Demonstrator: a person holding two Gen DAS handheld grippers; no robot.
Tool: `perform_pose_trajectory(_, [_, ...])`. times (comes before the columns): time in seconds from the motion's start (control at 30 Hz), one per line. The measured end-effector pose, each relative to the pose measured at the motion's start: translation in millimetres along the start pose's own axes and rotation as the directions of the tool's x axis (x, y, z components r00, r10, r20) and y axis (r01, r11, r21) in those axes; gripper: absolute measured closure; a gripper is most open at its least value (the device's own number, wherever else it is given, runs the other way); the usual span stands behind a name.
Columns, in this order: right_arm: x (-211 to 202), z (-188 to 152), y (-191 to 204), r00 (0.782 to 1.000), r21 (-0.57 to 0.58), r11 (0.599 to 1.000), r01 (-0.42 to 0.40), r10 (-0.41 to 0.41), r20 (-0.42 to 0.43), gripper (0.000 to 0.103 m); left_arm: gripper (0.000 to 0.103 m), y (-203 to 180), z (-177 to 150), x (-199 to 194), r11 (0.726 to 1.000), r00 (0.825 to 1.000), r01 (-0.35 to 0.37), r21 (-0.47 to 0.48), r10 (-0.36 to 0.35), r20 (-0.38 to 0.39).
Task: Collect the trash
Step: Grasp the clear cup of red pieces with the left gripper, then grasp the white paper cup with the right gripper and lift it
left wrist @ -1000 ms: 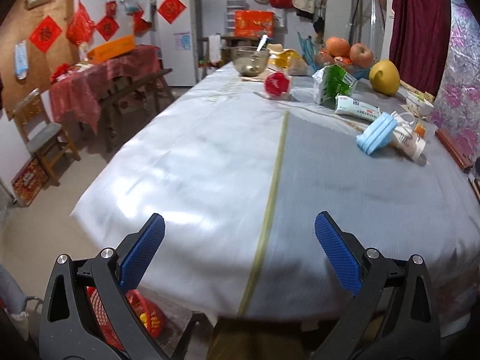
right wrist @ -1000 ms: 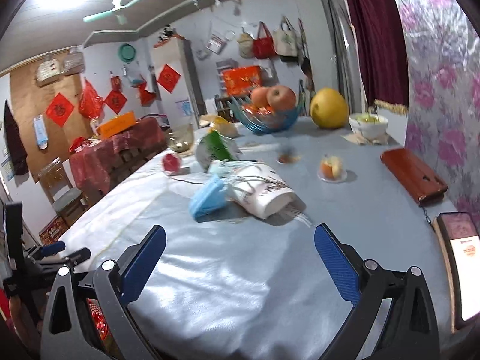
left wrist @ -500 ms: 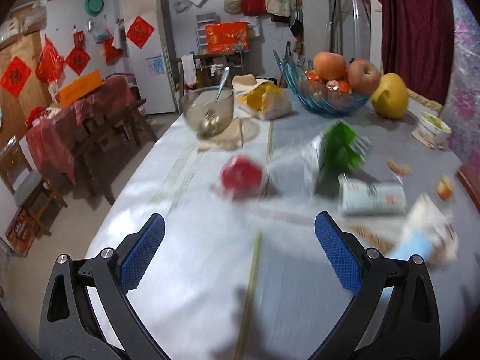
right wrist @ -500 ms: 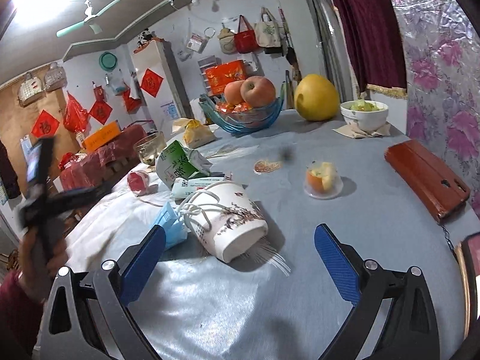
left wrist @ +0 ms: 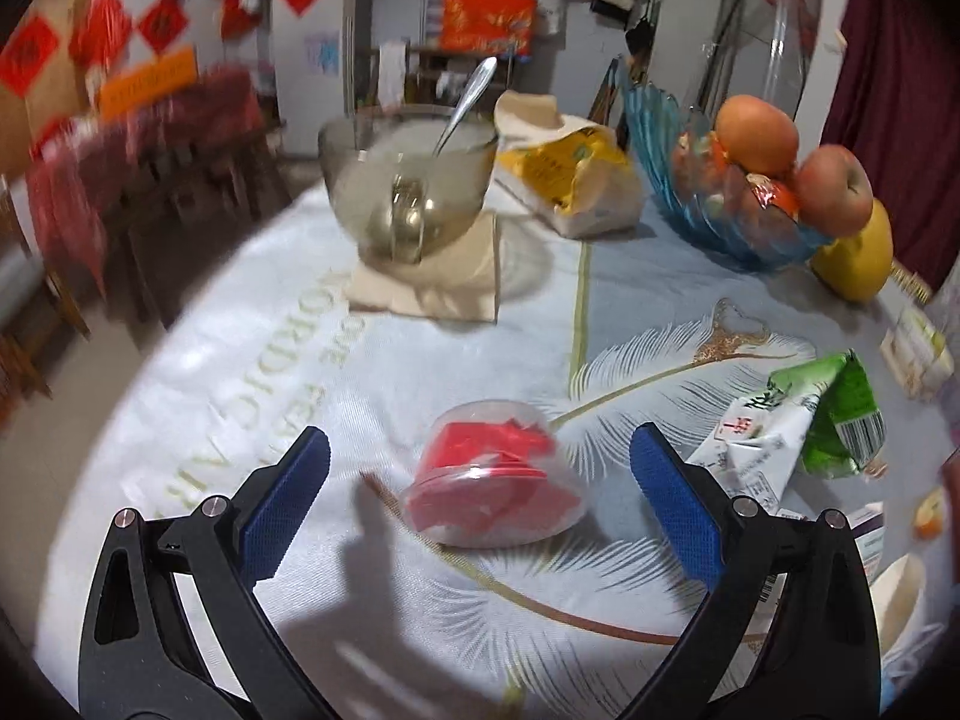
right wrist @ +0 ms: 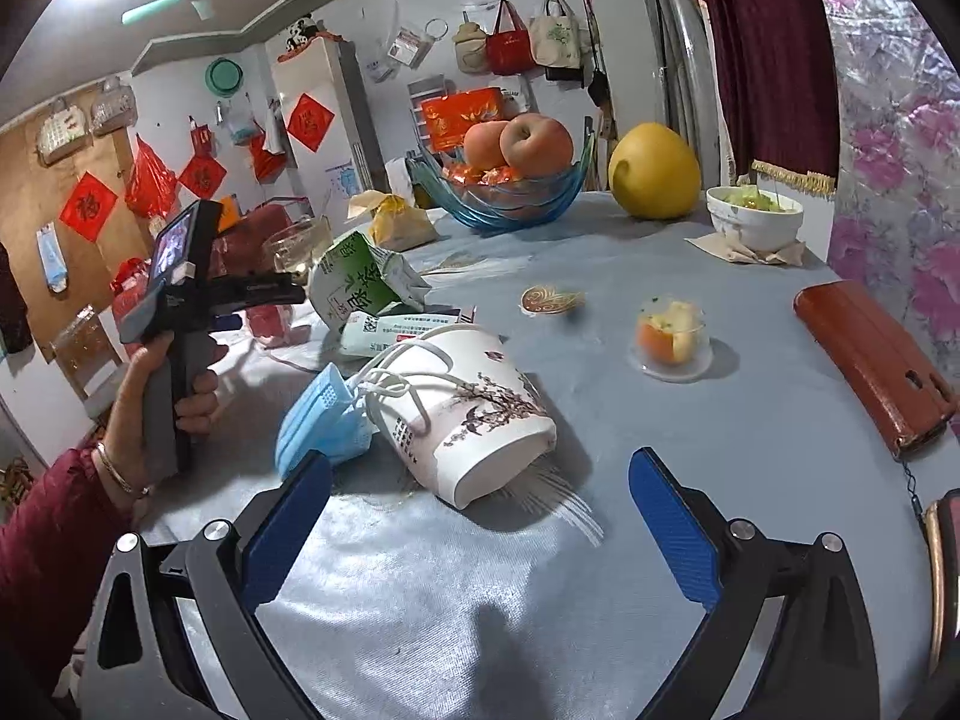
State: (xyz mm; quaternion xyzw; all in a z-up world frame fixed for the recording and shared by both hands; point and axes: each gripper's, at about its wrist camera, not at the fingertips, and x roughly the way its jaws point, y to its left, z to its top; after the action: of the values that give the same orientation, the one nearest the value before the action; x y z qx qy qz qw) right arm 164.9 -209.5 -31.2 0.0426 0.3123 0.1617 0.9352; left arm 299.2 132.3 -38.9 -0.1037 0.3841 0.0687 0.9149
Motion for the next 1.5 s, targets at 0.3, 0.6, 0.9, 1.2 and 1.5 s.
perform_pose_trajectory(0.3, [2.0,0.3,9.7,0.999,-0.048,0.998,0.046,-0.046,-0.013,0.006,0.007,6.0,-1.9,8.0,0.999,0.997,0.036,-0.034,-0.038,-0.059])
perform_pose_trajectory(0.6, [6.1,1.8,4.6,0.999,-0.028,0.999,0.039,-0.040,-0.034,0.006,0.046,6.8,-4.7,4.2,0.996,0.994,0.089,-0.025,-0.090,-0.066])
perform_pose_trajectory(0.9, [9.9,3.8,3.2,0.998,-0.018,0.999,0.051,-0.052,-0.046,0.006,0.046,0.1,-4.7,-27.1,0.994,0.994,0.108,0.010,-0.108,0.025])
perform_pose_trajectory(1.2, [32.7,8.4,0.9,0.985,-0.020,0.998,0.066,-0.068,-0.160,0.006,0.046,-5.8,-4.1,-25.1,0.993,0.993,0.117,0.029,-0.117,0.016])
perform_pose_trajectory(1.5, [73.6,25.7,29.5,0.959,-0.263,0.957,0.123,-0.183,-0.217,0.006,0.046,2.6,-1.0,-15.6,0.987,0.986,0.162,-0.004,-0.162,-0.034])
